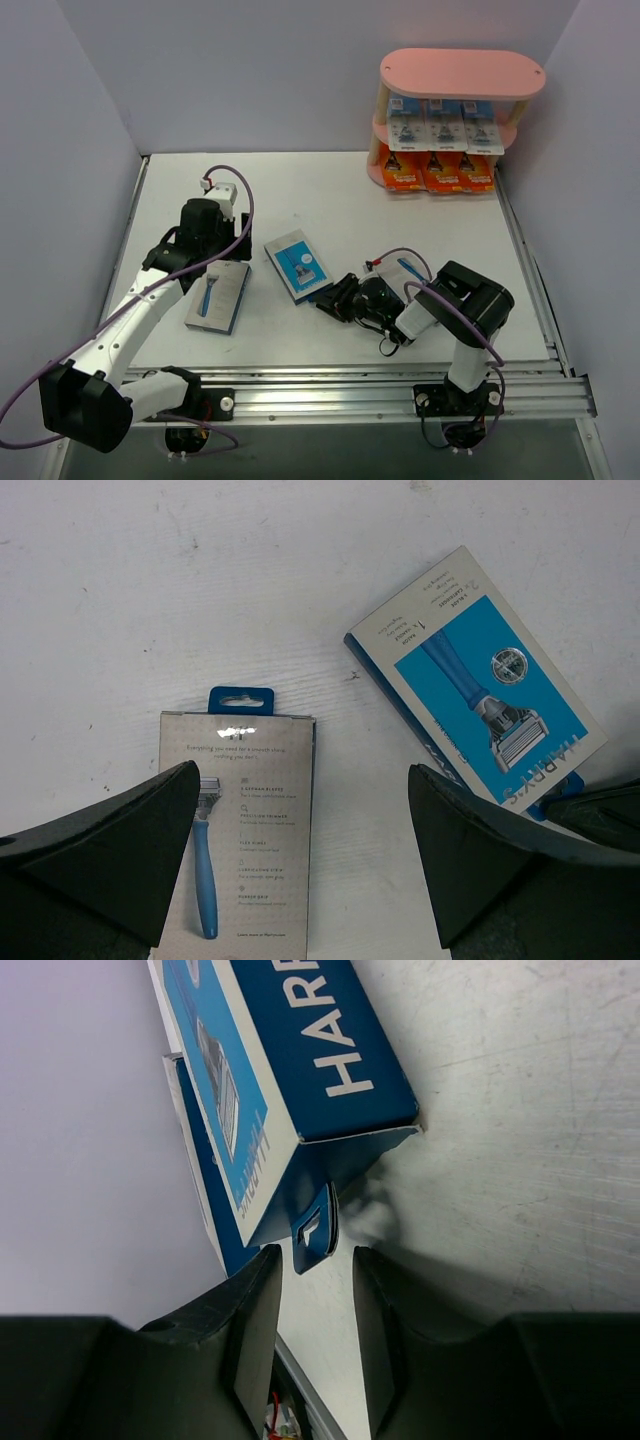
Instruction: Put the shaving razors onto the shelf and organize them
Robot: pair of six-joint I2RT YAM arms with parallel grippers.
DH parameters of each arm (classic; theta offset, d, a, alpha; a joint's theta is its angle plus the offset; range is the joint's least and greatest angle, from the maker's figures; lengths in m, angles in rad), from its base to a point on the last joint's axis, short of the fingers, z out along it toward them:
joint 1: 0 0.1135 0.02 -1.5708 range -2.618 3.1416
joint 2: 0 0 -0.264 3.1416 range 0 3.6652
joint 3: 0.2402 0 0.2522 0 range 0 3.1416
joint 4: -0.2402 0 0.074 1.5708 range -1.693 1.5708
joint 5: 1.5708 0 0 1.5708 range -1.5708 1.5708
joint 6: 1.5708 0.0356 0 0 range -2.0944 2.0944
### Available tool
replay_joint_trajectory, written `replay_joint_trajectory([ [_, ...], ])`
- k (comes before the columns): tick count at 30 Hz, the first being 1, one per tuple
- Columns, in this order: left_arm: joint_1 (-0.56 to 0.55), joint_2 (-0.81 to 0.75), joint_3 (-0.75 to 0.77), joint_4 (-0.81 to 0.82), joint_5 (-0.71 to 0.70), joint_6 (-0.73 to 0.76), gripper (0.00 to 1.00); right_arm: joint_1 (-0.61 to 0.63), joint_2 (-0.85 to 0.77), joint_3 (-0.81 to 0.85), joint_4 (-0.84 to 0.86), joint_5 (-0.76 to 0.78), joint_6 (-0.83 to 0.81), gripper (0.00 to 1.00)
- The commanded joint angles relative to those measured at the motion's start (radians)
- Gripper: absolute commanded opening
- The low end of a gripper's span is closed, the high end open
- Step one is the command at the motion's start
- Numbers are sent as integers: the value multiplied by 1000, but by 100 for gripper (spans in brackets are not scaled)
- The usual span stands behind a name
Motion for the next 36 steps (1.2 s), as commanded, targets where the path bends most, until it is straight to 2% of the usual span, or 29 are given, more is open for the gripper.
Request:
replay_joint_trajectory([
  [1,7,1,46,5,19,-6,94,7,9,16,43,8,10,30],
  [22,5,16,47,6,61,-12,94,-8,84,99,47,8,-18,21],
  [29,4,21,47,6,69,-13,94,-28,37,123,3,5,-71,11],
  [36,4,22,49,5,72,-13,94,-44,-43,175,-133,-6,-151,0],
])
